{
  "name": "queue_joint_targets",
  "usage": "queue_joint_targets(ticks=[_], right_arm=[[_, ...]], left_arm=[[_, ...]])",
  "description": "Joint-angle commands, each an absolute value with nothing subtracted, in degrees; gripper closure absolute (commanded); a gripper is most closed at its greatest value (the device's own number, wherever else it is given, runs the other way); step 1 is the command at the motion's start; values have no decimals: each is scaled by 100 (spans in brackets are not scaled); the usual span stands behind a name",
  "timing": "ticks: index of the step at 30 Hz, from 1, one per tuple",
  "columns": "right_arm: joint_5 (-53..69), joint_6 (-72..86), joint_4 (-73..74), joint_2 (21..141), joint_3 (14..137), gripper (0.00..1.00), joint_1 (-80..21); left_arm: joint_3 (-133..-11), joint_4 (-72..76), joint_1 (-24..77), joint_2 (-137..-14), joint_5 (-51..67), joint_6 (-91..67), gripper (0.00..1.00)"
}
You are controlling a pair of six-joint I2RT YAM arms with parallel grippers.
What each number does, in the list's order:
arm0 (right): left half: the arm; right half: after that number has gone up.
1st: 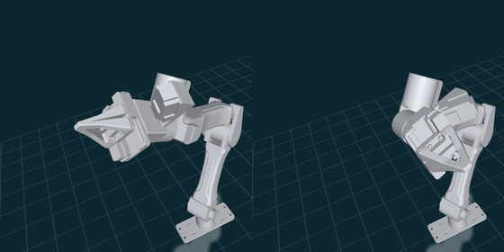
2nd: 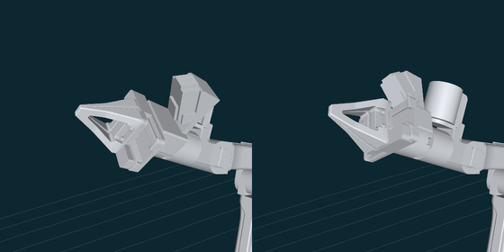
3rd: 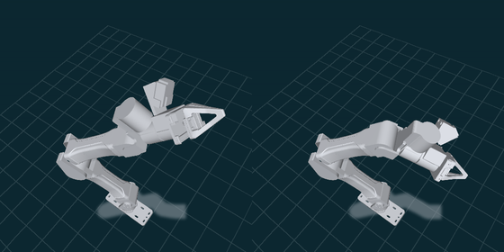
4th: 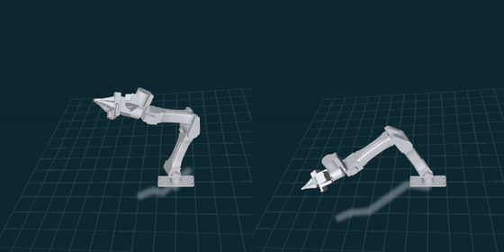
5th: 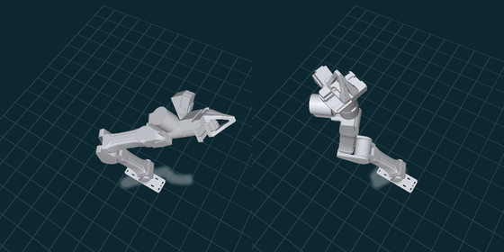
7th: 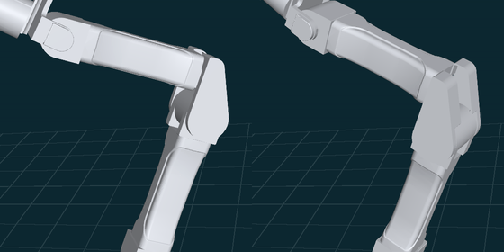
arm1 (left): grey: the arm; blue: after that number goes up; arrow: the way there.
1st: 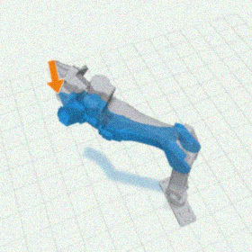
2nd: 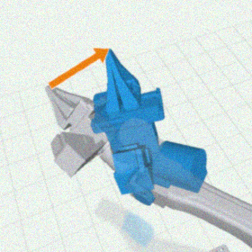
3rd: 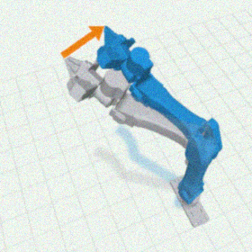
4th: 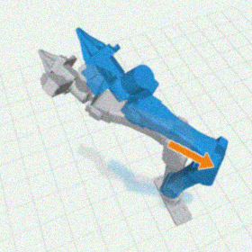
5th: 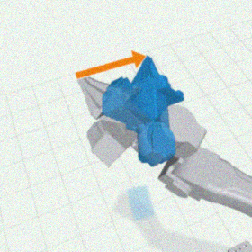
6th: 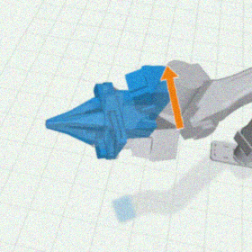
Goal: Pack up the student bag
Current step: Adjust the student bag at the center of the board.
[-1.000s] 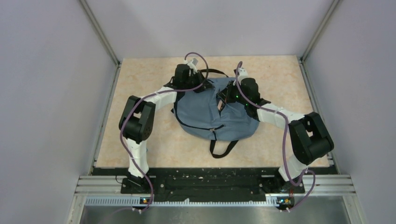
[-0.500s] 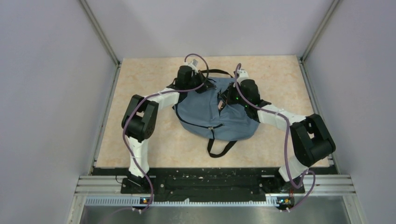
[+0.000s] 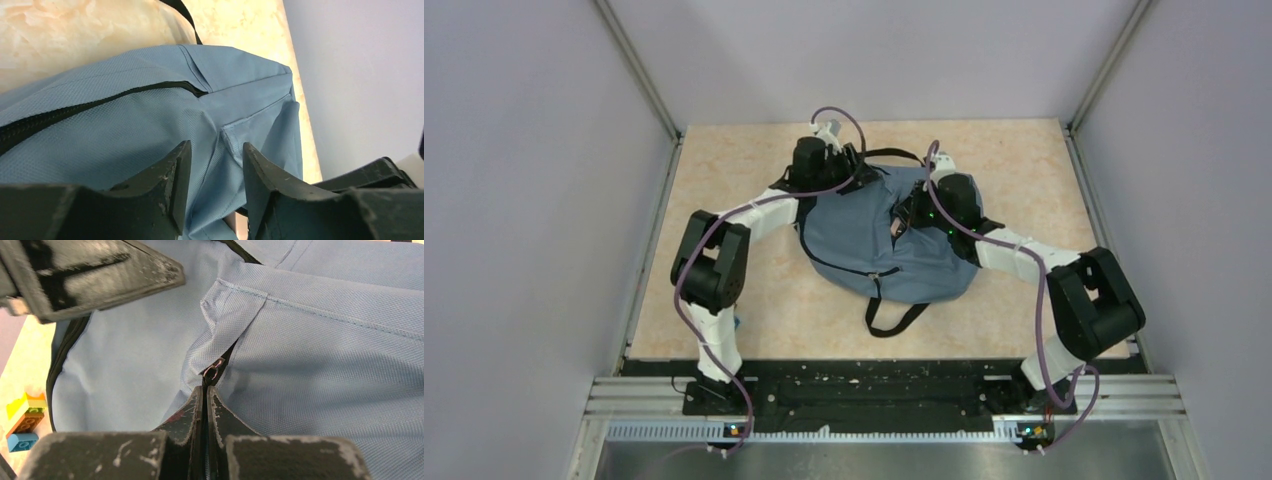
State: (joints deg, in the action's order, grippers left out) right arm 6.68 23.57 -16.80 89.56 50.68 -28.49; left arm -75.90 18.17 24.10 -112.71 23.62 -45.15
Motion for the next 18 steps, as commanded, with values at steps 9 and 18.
queue_joint_targets(ticks=[9, 18], right_arm=[[990, 2347, -1655, 9124, 5186, 100, -2979], [991, 2338, -1677, 9079, 5151, 100, -2979]], left_arm=[[-8809, -531, 2921, -10900, 2087, -2684, 48], [-9365, -852, 3100, -11407, 2139, -2758, 47]])
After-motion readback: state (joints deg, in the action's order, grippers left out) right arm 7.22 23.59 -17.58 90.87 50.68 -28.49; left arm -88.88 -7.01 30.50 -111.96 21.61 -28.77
